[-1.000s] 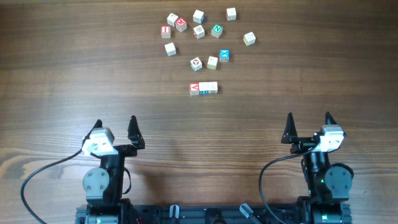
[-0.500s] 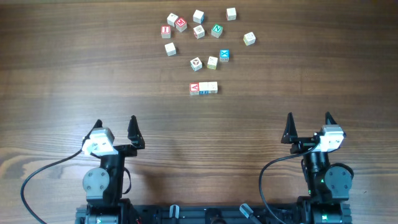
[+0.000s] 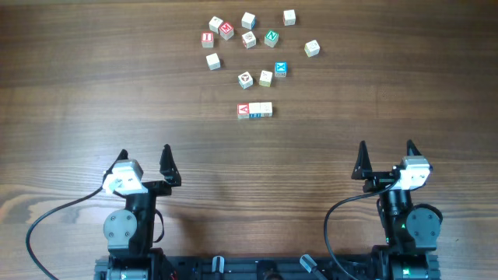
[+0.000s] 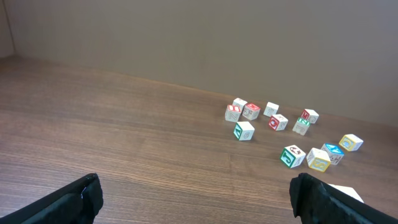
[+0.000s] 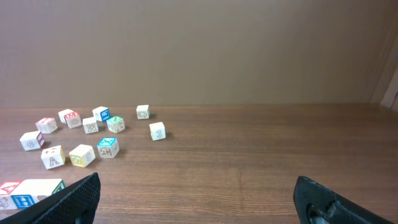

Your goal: Form a horizontal line

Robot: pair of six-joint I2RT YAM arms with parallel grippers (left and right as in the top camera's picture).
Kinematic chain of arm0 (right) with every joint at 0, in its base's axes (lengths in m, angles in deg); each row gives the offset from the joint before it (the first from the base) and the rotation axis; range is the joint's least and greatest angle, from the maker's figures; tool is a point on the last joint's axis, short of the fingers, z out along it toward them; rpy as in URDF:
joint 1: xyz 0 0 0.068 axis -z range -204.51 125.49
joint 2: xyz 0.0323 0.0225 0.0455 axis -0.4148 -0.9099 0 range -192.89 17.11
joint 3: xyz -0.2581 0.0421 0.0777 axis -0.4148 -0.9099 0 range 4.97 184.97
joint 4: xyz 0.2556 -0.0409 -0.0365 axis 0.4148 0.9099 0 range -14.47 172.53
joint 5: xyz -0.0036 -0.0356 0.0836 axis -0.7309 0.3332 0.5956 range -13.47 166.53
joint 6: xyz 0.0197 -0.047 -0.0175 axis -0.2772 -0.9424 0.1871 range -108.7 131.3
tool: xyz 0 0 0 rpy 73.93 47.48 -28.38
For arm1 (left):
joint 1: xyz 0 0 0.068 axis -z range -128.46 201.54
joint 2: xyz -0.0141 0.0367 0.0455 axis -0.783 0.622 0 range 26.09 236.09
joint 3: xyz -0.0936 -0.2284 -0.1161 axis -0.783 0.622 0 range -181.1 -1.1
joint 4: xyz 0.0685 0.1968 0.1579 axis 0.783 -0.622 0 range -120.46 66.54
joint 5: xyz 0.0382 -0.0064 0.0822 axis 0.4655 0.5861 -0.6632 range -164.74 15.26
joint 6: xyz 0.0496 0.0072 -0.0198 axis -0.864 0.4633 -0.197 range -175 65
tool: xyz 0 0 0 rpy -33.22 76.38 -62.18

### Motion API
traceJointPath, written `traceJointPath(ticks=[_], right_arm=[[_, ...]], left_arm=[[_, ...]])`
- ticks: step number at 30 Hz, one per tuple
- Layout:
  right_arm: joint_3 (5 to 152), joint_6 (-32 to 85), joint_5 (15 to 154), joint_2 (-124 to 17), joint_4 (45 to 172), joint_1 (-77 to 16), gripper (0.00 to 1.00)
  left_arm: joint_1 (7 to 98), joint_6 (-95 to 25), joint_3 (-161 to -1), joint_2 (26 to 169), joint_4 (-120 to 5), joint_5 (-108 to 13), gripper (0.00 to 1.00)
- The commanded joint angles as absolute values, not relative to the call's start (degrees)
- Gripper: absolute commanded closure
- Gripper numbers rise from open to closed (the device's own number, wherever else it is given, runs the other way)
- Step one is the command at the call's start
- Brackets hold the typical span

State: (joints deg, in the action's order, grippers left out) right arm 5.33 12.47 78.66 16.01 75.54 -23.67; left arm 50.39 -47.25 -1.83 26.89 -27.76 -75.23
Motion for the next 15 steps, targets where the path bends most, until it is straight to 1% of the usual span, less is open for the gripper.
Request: traceJointPath(ticks=[1,15], right_arm=[[5.3,11.7,79.6,16.9,75.5,-23.6,0.00],[5.3,11.7,79.6,16.9,75.5,-23.6,0.00]], left_arm=[[50.0,-48.4,-1.4,26.4,-27.7,-74.3,0.00],[50.0,-48.4,-1.4,26.4,-27.7,-74.3,0.00]])
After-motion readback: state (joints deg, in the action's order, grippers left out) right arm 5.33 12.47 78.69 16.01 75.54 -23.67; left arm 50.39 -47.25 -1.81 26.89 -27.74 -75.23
